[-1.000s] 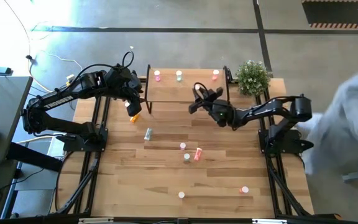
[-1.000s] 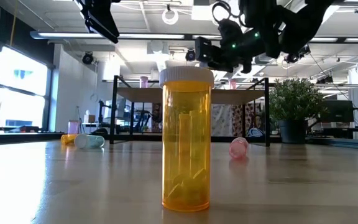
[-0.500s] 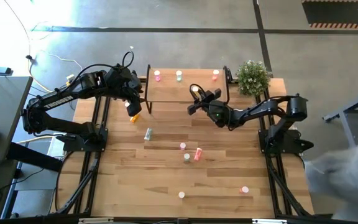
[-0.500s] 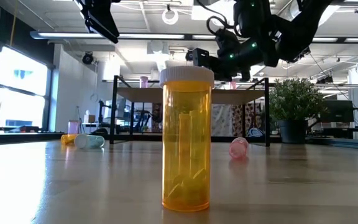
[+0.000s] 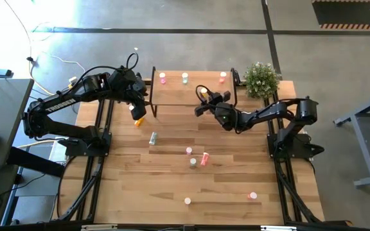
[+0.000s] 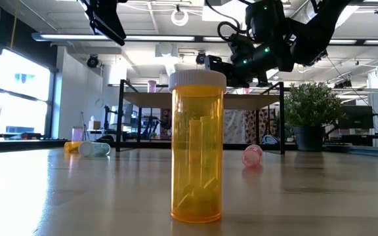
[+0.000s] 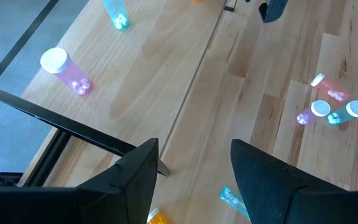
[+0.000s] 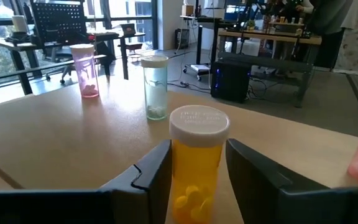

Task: Pick and place medicine bottles onto shelf by color
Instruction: Put the middle right yellow pill bottle on the shelf

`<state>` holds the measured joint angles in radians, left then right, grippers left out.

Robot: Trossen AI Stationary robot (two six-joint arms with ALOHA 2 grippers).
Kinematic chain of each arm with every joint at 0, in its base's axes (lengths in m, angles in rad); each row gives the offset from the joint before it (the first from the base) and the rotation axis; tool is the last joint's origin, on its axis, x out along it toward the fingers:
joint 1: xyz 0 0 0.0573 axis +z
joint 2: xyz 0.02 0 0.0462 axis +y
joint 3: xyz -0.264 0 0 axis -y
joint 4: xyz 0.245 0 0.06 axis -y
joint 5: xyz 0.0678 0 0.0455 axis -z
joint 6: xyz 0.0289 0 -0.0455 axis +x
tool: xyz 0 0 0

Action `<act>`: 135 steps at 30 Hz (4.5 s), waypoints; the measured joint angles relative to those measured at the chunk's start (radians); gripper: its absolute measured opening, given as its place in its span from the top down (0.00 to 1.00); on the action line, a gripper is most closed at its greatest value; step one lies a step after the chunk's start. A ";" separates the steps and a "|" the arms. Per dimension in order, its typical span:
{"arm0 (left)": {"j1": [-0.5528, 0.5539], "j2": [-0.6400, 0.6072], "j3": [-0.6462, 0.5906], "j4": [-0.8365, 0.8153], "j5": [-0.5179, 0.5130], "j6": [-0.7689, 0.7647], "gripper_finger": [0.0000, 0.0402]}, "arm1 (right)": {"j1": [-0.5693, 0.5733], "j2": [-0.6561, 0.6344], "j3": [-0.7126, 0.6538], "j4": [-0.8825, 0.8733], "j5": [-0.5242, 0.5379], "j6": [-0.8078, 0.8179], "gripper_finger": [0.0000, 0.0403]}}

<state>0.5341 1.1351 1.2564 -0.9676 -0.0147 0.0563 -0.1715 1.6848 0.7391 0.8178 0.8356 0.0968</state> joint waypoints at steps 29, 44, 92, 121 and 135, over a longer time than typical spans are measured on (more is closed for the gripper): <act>0.000 0.000 0.000 0.000 -0.011 0.013 0.52 | 0.001 -0.117 0.148 -0.213 -0.002 -0.051 0.49; 0.002 0.000 0.000 0.000 -0.023 0.026 0.52 | -0.142 -0.197 0.659 -1.199 -0.500 0.005 0.49; 0.199 0.000 0.000 0.285 -0.027 -0.053 0.52 | -0.378 -0.193 0.475 -1.219 -1.021 -0.307 0.49; 0.199 0.000 0.000 0.284 -0.026 -0.045 0.52 | -0.366 -0.158 0.454 -1.169 -1.023 -0.251 0.49; 0.199 0.000 0.000 0.283 -0.026 -0.035 0.52 | -0.366 -0.158 0.454 -1.167 -1.018 -0.241 0.72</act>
<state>0.7330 1.1351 1.2564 -0.6842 -0.0410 0.0212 -0.5377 1.5265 1.1934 -0.3494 -0.1825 -0.1443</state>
